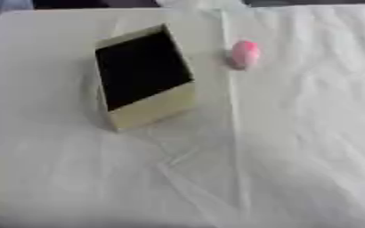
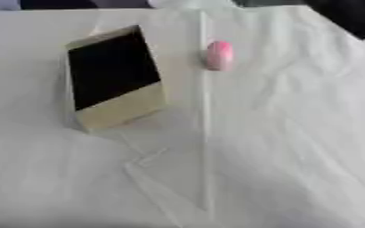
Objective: Pick up objects on the table and place them in the box.
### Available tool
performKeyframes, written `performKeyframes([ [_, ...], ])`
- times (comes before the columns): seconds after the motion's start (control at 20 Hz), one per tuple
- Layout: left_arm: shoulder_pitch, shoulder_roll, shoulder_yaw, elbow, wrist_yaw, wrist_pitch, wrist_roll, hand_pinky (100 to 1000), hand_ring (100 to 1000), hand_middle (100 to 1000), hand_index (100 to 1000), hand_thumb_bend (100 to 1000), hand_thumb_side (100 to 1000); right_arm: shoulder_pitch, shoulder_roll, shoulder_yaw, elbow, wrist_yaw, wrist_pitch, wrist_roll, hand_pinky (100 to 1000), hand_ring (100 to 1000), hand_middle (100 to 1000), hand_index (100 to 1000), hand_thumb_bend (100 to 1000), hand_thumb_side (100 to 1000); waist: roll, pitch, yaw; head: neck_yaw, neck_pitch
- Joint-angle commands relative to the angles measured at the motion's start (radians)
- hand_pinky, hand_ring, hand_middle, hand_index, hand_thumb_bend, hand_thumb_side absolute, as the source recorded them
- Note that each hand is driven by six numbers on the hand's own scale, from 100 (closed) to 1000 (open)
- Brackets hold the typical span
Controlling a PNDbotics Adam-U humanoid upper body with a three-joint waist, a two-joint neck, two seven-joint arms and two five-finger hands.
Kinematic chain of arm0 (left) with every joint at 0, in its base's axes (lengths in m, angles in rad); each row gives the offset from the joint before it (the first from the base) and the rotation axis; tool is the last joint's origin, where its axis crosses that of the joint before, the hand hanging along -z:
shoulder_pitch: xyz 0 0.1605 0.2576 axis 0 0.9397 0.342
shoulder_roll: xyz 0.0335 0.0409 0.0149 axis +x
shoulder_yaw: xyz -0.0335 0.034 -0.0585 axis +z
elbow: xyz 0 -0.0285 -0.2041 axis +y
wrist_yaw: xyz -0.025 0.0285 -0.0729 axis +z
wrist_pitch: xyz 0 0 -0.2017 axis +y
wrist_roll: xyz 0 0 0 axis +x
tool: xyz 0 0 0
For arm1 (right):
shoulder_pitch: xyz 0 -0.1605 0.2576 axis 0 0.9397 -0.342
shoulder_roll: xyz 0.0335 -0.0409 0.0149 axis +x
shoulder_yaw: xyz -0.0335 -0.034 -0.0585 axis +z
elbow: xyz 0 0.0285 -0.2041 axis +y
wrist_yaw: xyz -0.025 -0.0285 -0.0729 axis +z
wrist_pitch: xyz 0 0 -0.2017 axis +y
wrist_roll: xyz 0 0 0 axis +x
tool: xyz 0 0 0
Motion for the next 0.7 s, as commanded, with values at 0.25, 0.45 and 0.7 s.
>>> performKeyframes([
  [0.25,-0.011,0.019,0.012,-0.02,-0.002,-0.004,-0.004,702,783,787,791,100,753,-0.045,-0.054,-0.001,-0.015,0.025,0.011,0.014,887,791,755,872,100,862,-0.002,-0.003,0.003,-0.029,-0.032],
  [0.45,-0.01,0.024,0.008,-0.02,0.0,-0.004,-0.008,702,783,787,791,100,753,-0.124,-0.118,0.045,0.017,0.075,0.024,0.064,913,827,779,868,100,906,-0.007,-0.005,0.009,-0.049,-0.029],
  [0.7,-0.005,0.031,0.0,-0.02,0.004,-0.003,-0.019,702,783,787,792,100,752,-0.241,-0.211,0.152,0.128,0.147,0.029,0.135,942,896,826,889,100,1000,-0.016,-0.02,0.02,-0.066,-0.015],
])
